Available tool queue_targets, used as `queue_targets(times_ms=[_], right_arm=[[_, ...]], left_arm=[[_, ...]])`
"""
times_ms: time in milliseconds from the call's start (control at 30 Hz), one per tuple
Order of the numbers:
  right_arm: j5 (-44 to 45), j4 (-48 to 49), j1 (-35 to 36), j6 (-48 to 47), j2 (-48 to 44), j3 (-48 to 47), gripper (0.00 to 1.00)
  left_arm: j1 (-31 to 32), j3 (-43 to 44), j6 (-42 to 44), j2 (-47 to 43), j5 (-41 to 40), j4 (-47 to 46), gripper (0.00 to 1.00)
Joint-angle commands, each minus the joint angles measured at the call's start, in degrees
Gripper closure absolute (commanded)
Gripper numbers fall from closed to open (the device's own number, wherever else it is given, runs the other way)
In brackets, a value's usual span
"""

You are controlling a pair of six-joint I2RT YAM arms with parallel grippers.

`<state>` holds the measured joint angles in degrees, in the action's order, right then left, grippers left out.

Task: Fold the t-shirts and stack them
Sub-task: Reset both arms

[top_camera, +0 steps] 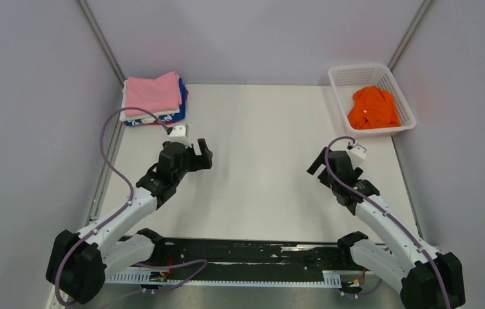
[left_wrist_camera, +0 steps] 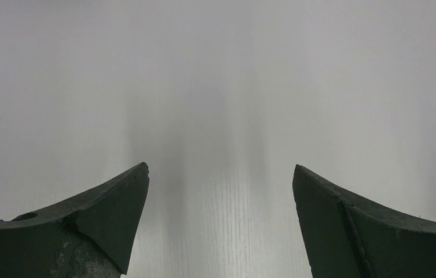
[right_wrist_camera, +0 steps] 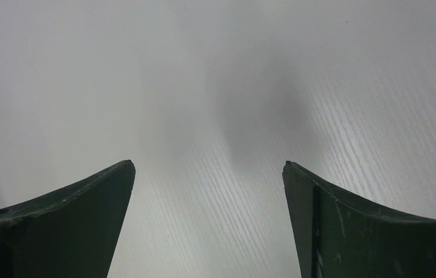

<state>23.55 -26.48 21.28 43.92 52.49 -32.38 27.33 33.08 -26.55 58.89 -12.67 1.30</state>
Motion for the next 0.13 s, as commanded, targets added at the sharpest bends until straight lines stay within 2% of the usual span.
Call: queue_targets(times_ms=[0,100], right_arm=[[-0.09,2.32,-0.18,1.2,-0.49,1.04,0.01],[-0.07,2.79,-0.18,0.99,-1.24,1.29,0.0]], left_arm=[[0.0,-0.79,-0.77,-2.39,-1.7,-5.1,0.0],[0.0,-0.54,-0.77,-2.03,-1.92,-4.69,0.0]])
